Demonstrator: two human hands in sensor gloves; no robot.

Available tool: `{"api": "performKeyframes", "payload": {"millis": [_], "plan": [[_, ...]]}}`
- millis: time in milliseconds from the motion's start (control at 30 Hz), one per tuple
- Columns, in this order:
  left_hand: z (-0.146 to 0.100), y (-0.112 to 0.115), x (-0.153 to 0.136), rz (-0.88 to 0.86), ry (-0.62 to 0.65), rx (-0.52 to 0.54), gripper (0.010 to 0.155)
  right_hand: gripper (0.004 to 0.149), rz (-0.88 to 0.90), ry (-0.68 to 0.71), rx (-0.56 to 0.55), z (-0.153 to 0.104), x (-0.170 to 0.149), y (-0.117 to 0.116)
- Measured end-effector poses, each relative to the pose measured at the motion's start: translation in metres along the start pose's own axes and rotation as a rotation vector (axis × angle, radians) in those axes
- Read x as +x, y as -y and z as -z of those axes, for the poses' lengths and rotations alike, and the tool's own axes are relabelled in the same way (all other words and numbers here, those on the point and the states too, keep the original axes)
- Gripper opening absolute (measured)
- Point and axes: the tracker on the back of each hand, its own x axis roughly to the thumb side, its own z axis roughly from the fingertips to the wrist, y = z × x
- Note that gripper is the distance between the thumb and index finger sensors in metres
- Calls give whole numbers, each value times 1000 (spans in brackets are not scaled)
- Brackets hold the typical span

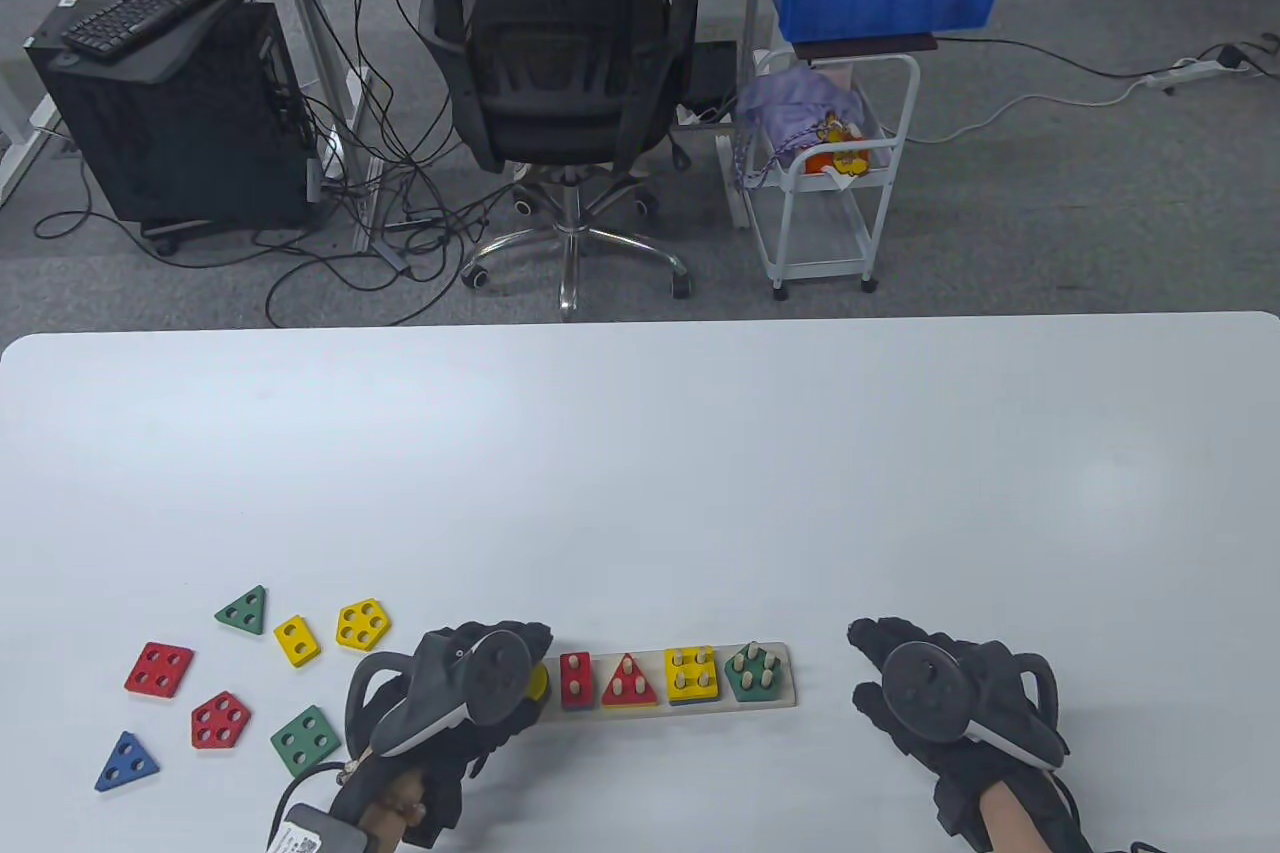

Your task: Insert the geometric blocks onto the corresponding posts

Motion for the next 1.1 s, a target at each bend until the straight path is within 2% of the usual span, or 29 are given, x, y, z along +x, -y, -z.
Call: {"api": "performKeyframes", "payload": {"millis": [133,300,433,467,567,700,900,1100], "plan": [[0,-13,-26,-89,-88,47,69,60,3,0,-3,0,0,0],[-5,-23,-89,-155,-325,146,62,60,2,1,-2,0,0,0],[-6,-15,-120,-82,-495,106,64,60,1,0,3,0,0,-1],[-5,-11,-126,-48,-540,69,64,60,1,-1,5,0,0,-1],[0,-1,-130,40,-596,-10,66,60,1,-3,9,0,0,-1],[13,14,-127,100,-606,-138,69,60,3,-6,15,0,0,-2],[25,22,-117,151,-626,-204,69,60,1,-8,17,1,1,-2],[36,25,-106,240,-641,-182,63,60,0,-9,17,1,1,-2]]}}
